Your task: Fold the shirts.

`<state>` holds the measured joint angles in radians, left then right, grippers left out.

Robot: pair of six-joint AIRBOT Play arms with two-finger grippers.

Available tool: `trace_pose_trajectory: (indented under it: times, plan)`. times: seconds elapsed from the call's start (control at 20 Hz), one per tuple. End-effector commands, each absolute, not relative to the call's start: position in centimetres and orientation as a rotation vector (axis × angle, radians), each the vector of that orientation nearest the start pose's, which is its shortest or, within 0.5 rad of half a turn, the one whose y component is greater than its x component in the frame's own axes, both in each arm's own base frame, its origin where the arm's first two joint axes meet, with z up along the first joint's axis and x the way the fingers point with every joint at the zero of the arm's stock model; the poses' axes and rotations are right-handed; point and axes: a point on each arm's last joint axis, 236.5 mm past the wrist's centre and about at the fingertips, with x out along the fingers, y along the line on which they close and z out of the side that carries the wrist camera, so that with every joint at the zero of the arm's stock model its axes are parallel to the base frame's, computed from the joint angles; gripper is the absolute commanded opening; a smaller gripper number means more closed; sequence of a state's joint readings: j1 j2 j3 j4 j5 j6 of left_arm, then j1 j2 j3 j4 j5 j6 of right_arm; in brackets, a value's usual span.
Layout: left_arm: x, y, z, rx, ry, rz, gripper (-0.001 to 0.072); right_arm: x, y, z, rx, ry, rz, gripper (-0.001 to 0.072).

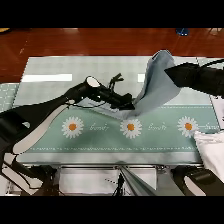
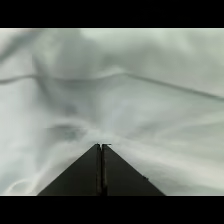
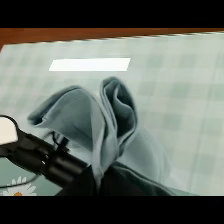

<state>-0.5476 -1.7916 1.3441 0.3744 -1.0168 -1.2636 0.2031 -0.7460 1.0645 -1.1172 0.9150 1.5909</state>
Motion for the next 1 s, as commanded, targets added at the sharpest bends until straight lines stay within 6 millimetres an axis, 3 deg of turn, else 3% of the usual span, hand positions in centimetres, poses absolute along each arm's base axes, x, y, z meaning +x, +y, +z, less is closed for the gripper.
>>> trace_pose_trajectory:
  times: [0.0, 0.1, 0.25, 0.4, 0.5, 0.6, 0.7, 0.9, 0.95]
  plan:
    - [37.8, -36.4, 1.3, -0.614, 1.269, -0.915, 0.0023, 33.0, 15.1, 21.5, 0.323, 0.643, 0.452, 0.0015]
    - [41.2, -29.9, 5.2, -0.564, 1.14, -0.845, 0.0023, 33.7, 16.3, 20.5, 0.291, 0.655, 0.471, 0.0015]
    - [44.0, -19.1, 11.0, -0.567, 0.989, -0.708, 0.0024, 36.2, 21.9, 20.2, 0.281, 0.573, 0.556, 0.0015]
    - [44.1, -10.0, 15.3, -0.61, 0.878, -0.582, 0.0023, 39.6, 27.6, 18.4, 0.369, 0.498, 0.581, 0.0015]
    - [43.2, -6.5, 17.1, -0.62, 0.837, -0.53, 0.0024, 40.9, 31.0, 15.2, 0.44, 0.522, 0.581, 0.0015]
    - [42.5, -4.8, 18.2, -0.62, 0.808, -0.501, 0.0024, 41.2, 34.4, 11.4, 0.465, 0.557, 0.589, 0.0015]
    - [42.2, -4.7, 19.0, -0.611, 0.79, -0.499, 0.0024, 40.8, 37.3, 8.2, 0.473, 0.579, 0.599, 0.0016]
    - [41.5, -7.3, 19.0, -0.586, 0.818, -0.56, 0.0024, 40.0, 40.7, 4.9, 0.611, 0.596, 0.56, 0.0017]
    - [41.4, -8.1, 19.0, -0.577, 0.825, -0.579, 0.0024, 39.7, 41.1, 4.9, 0.606, 0.59, 0.568, 0.0064]
